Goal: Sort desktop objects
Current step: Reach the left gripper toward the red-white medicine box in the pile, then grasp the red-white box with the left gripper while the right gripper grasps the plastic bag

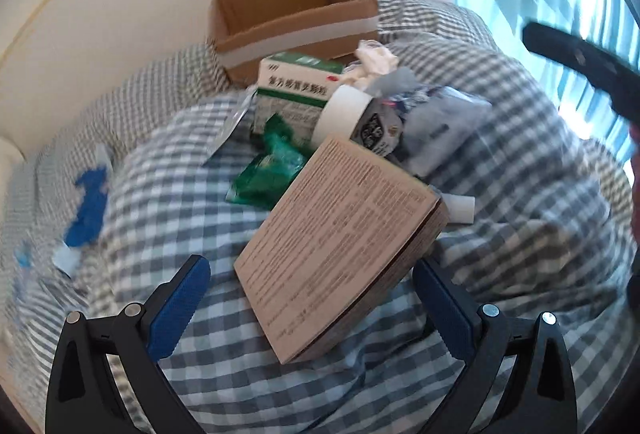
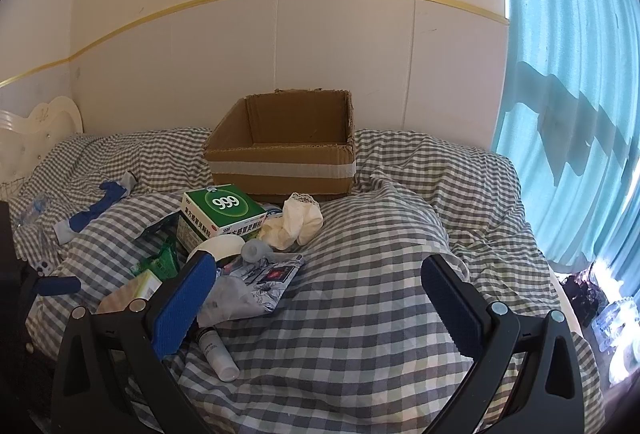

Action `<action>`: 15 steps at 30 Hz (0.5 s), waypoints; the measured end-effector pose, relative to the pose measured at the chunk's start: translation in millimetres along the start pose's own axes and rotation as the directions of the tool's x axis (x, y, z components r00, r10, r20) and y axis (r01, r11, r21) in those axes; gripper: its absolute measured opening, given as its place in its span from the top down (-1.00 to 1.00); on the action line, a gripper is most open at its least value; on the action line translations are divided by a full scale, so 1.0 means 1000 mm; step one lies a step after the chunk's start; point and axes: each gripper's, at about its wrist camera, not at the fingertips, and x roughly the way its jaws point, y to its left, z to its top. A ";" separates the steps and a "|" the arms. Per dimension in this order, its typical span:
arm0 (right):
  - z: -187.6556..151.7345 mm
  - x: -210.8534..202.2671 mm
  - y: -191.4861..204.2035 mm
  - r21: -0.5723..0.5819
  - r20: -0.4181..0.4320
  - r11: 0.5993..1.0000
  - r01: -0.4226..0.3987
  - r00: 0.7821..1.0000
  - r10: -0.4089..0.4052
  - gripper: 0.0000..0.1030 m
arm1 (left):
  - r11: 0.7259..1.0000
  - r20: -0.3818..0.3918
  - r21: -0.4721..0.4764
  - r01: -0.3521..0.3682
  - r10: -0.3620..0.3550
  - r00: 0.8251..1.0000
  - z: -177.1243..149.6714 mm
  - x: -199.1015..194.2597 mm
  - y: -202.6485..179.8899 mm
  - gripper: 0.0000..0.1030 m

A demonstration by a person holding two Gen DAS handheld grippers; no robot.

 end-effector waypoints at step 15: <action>-0.007 0.009 0.004 -0.013 -0.041 1.000 -0.007 0.999 0.007 -0.99 | 1.000 0.027 -0.024 -0.002 0.002 1.000 0.004 0.004 0.017 -0.83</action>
